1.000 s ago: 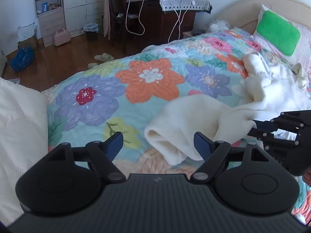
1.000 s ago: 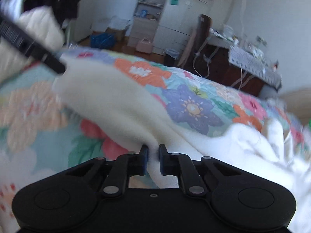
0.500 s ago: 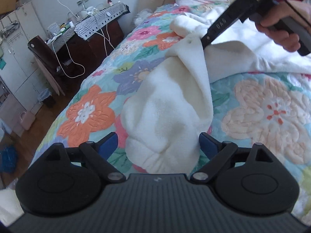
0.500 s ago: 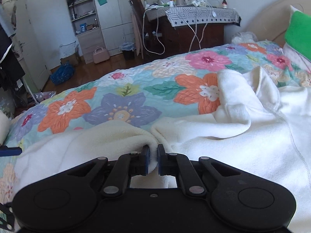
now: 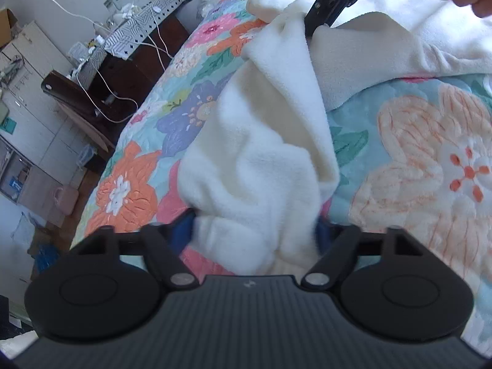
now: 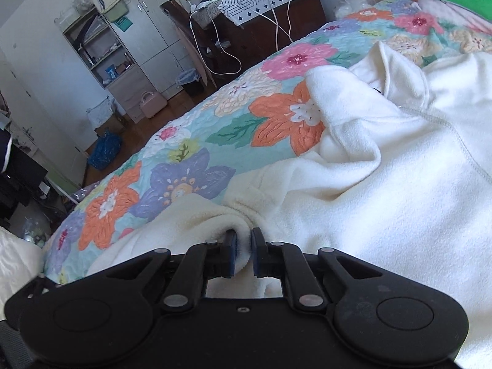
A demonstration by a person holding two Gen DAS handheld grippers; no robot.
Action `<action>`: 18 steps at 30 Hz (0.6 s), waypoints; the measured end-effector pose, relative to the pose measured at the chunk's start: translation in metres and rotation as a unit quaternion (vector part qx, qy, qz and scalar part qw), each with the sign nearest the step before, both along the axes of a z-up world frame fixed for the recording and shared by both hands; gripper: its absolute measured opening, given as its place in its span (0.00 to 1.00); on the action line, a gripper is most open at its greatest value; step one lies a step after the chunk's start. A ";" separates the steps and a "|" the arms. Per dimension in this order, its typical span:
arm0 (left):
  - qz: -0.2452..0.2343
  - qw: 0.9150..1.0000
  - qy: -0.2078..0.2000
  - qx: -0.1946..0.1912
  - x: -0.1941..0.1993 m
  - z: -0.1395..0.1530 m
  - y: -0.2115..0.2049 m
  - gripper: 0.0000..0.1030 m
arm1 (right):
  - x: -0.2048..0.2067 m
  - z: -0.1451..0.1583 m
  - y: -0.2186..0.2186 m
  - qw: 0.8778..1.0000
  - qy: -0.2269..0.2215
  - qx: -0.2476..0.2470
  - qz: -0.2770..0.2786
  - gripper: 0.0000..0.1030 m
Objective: Fold clothes
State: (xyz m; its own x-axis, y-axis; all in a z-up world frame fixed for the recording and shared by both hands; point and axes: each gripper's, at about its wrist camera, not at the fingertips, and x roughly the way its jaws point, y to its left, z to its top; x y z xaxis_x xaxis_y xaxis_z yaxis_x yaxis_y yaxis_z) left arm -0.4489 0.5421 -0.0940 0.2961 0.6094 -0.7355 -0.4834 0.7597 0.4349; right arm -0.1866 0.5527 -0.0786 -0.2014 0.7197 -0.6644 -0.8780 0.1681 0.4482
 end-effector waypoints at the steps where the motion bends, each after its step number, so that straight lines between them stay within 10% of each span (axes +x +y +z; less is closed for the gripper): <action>1: 0.015 1.000 0.007 -0.001 0.000 0.004 0.002 0.30 | 0.001 0.004 -0.007 1.000 0.007 0.013 0.014 0.22; 4: 0.047 0.999 0.001 0.001 -0.012 0.026 0.005 0.24 | 0.003 0.015 -0.033 0.998 0.011 0.042 0.034 0.49; 7: 0.089 0.994 -0.045 -0.052 -0.045 0.055 0.019 0.24 | 0.008 0.020 -0.055 0.998 0.007 0.052 0.031 0.51; 10: 0.160 0.959 -0.124 -0.198 -0.094 0.077 0.050 0.24 | 0.014 0.016 -0.065 0.999 0.005 0.044 0.025 0.52; 12: 0.208 0.912 -0.194 -0.296 -0.132 0.080 0.064 0.24 | 0.017 0.011 -0.069 0.999 0.013 0.040 0.017 0.52; 18: 0.284 0.727 -0.404 -0.477 -0.234 0.075 0.065 0.23 | 0.019 -0.003 -0.080 0.998 0.044 0.037 0.001 0.52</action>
